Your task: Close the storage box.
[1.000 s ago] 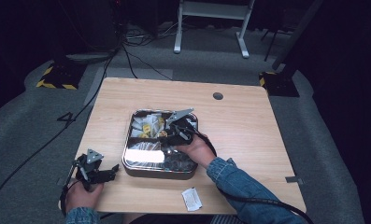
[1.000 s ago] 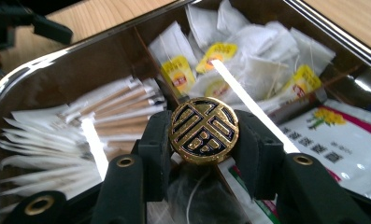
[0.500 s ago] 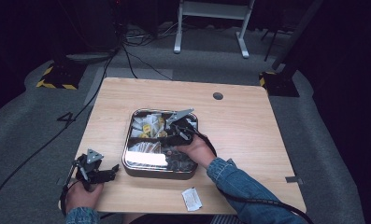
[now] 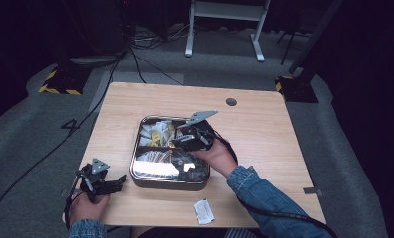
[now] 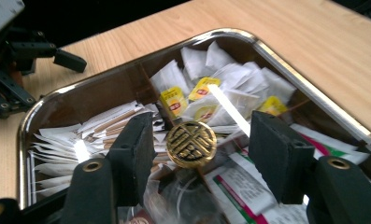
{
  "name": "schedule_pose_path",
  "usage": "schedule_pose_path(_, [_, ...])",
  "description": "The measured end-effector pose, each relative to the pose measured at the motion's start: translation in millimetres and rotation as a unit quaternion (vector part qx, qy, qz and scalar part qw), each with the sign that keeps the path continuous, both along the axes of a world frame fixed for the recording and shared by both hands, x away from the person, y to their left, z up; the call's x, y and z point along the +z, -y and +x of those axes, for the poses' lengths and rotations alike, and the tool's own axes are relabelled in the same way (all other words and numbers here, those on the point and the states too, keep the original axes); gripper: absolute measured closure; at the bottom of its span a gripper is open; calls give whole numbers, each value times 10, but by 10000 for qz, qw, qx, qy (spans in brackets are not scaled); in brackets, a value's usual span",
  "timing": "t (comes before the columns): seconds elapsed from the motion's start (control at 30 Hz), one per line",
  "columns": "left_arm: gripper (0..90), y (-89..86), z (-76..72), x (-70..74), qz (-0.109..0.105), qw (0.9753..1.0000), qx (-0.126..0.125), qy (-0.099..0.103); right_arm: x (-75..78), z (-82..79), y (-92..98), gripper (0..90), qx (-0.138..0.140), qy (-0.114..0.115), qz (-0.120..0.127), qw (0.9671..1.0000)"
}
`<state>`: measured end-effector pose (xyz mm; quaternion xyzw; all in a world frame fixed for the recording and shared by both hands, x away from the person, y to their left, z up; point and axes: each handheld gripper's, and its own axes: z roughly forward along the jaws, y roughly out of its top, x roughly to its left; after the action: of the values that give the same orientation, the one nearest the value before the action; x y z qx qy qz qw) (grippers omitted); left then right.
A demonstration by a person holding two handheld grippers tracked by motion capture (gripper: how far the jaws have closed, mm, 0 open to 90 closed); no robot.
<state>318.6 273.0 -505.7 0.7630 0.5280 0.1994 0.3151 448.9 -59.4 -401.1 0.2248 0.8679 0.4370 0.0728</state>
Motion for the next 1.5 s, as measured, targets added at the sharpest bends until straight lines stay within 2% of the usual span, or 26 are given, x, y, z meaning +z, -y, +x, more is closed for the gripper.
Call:
schedule_pose_path(0.23, [149, 0, 0, 0, -2, 10000, -1, -2, 213, 22, 304, 386, -149, 51, 190, 9997])
schedule_pose_path(0.43, [149, -1, -1, 0, -5, 10000, -2, -2, 371, 2, 577, 373, -153, 60, 319, 9994])
schedule_pose_path(0.63, [149, -1, -2, 2, -3, 10000, -11, -16, 429, -6, 857, 361, -255, 34, 425, 9988])
schedule_pose_path(0.7, [149, 2, -3, 0, -6, 10000, 0, -5, 410, -17, 973, 360, -210, -25, 448, 9988])
schedule_pose_path(0.8, [149, 2, -4, -1, -4, 10000, 1, 1, 391, -43, 1102, 358, -240, 43, 389, 9989])
schedule_pose_path(1.23, [147, 2, 5, 1, 7, 10000, -30, -8, 297, -185, 1766, 358, -735, 196, 325, 9966])
schedule_pose_path(1.37, [145, 4, 20, 2, -2, 10000, -74, -24, 187, -250, 1979, 360, -958, 260, 197, 9949])
schedule_pose_path(1.4, [143, 3, 32, 3, 9, 9999, -105, -19, 149, -271, 2029, 358, -1034, 307, 148, 9941])
schedule_pose_path(1.43, [140, 4, 36, 2, -1, 9999, -116, -24, 77, -302, 2106, 359, -1162, 452, 24, 9922])
schedule_pose_path(1.5, [138, 2, 40, 2, 6, 9999, -132, -25, -25, -331, 2192, 359, -1259, 536, 11, 9906])
